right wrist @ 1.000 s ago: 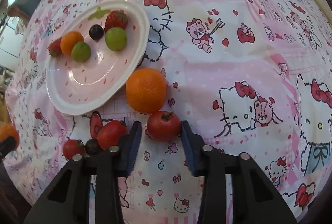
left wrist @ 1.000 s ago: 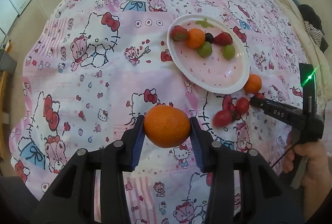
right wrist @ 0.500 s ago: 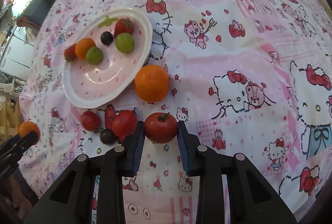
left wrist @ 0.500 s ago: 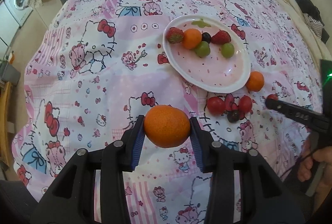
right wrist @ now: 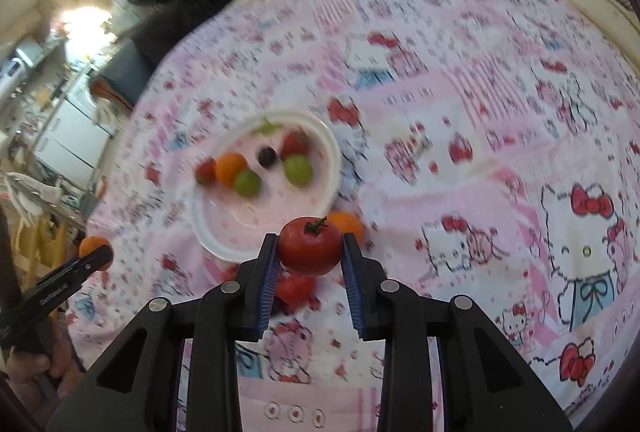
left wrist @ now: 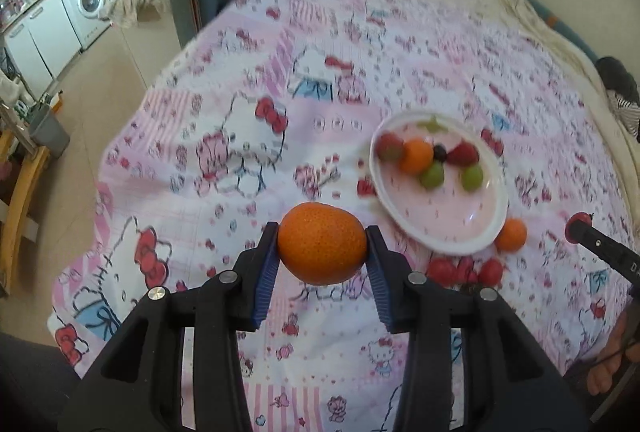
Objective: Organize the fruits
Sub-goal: 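Lower the orange onto the plate with the left tool while the right tool releases the tomato there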
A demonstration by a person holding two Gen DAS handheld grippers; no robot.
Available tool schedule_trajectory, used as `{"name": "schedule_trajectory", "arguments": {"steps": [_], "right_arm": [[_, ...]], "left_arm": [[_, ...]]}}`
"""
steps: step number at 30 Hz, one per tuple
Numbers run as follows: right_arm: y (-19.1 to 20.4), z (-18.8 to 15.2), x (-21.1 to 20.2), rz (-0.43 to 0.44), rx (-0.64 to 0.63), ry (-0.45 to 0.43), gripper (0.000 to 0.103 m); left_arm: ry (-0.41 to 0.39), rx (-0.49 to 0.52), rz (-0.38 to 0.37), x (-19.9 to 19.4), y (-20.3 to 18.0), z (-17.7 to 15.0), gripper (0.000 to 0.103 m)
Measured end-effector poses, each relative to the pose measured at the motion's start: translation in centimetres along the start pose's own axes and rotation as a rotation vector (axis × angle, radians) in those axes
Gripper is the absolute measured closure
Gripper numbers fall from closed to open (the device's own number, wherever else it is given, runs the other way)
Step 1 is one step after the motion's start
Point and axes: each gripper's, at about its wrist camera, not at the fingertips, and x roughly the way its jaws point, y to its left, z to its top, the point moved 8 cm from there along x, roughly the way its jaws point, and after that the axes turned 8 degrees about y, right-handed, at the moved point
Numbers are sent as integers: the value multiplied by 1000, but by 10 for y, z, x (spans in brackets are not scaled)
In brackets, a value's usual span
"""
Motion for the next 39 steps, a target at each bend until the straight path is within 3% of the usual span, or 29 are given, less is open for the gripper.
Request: {"name": "schedule_trajectory", "arguments": {"steps": [9, 14, 16, 20, 28, 34, 39], "right_arm": [[37, 19, -28, 102, -107, -149, 71], [50, 34, -38, 120, -155, -219, 71], [49, 40, -34, 115, -155, -210, 71], [41, 51, -20, 99, -131, -182, 71], [32, 66, 4, 104, -110, -132, 71], [26, 73, 26, 75, -112, -87, 71], [23, 77, 45, 61, -111, -40, 71]], "left_arm": [[-127, 94, -36, -28, -29, 43, 66], [-105, 165, -34, -18, -47, 59, 66], [-62, 198, -55, -4, -55, 61, 66], [-43, 220, -18, 13, -61, 65, 66], [-1, 244, -16, 41, -74, 71, 65], [49, 191, -40, 64, -70, 74, 65], [48, 222, -46, 76, -78, 75, 65]]}}
